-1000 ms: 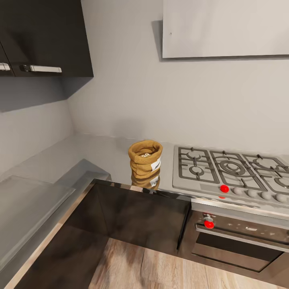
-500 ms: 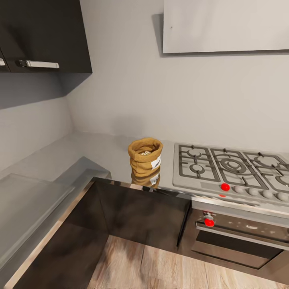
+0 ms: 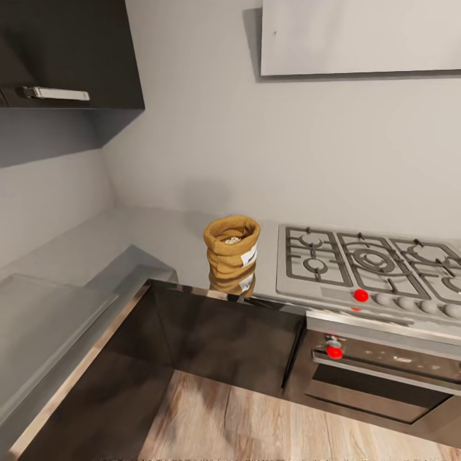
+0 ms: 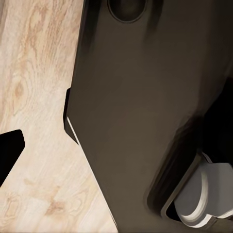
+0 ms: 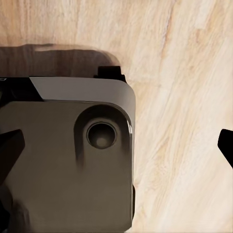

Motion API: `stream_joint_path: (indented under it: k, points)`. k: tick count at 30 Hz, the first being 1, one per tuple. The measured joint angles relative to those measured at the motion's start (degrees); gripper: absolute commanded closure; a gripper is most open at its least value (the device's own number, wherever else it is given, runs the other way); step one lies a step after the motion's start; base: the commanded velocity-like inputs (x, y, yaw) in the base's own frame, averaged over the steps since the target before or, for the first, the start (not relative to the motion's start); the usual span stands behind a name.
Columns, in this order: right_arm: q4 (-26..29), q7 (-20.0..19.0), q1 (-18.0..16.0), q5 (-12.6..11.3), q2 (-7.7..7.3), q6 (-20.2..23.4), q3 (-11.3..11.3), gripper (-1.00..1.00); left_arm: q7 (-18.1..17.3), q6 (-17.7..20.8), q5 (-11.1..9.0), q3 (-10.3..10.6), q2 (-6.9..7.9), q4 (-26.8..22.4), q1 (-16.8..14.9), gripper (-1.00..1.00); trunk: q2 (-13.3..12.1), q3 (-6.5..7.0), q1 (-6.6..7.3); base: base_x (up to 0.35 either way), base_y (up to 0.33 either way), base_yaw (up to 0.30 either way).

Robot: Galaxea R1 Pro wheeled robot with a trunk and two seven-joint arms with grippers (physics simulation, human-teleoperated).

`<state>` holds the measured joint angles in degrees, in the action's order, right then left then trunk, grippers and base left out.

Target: In the kitchen, take the popcorn bag from the countertop, put it into the microwave, and heat it until the popcorn is cooked so the cooked popcorn ends up inside the bag.

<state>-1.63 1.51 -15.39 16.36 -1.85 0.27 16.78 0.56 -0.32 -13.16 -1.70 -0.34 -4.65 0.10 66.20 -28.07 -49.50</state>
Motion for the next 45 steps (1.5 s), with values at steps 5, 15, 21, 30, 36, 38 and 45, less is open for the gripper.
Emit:
stream_joint_path:
  k: [5, 15, 21, 30, 36, 38, 45]
  points:
    - [0.00, 0.00, 0.00, 0.00, 0.05, -0.02, 0.00, -1.00, 0.00, 0.00, 0.00, 0.00, 0.01, 0.01, 0.01, -1.00, 0.00, -0.46, 0.00, 0.000, 0.000, 0.000]
    - [0.00, 0.00, 0.00, -0.07, 0.08, -0.03, 0.00, -1.00, 0.00, 0.00, 0.00, 0.00, -0.07, 0.04, 0.00, -1.00, 0.00, -1.36, 0.00, 0.000, 0.000, 0.000]
    - [0.00, 0.07, 0.00, -0.26, 0.04, -0.03, 0.02, -1.00, 0.00, 0.00, 0.00, 0.00, -0.07, 0.05, 0.01, -1.00, 0.00, -1.48, 0.00, 0.000, 0.000, 0.000]
    - [0.92, -0.50, -2.63, 0.13, 1.70, 0.57, -1.30, -1.00, 0.00, 0.02, -0.10, 0.00, 0.00, 0.02, 0.05, -1.00, 0.00, -1.48, 0.00, 0.000, 0.000, 0.000]
    - [1.07, 0.50, -2.37, 0.26, 1.51, -1.17, -0.25, -1.00, -0.01, 0.00, -0.03, 0.00, -0.07, 0.04, 0.06, -1.00, 0.00, -1.48, -0.02, -0.121, 0.000, 0.000]
    - [1.07, 0.50, -2.37, 0.27, 1.50, -1.21, -0.23, -1.00, -0.02, 0.00, -0.02, 0.00, -0.08, -0.01, 0.06, -1.00, 0.00, -1.48, -0.03, -0.315, 0.000, 0.000]
    - [1.70, -0.11, -2.38, 0.28, 1.55, -0.86, -0.84, -1.00, 0.00, 0.00, 0.00, 0.00, -0.04, -0.02, 0.06, -1.00, 0.01, -1.48, -0.01, -0.172, 0.000, 0.000]
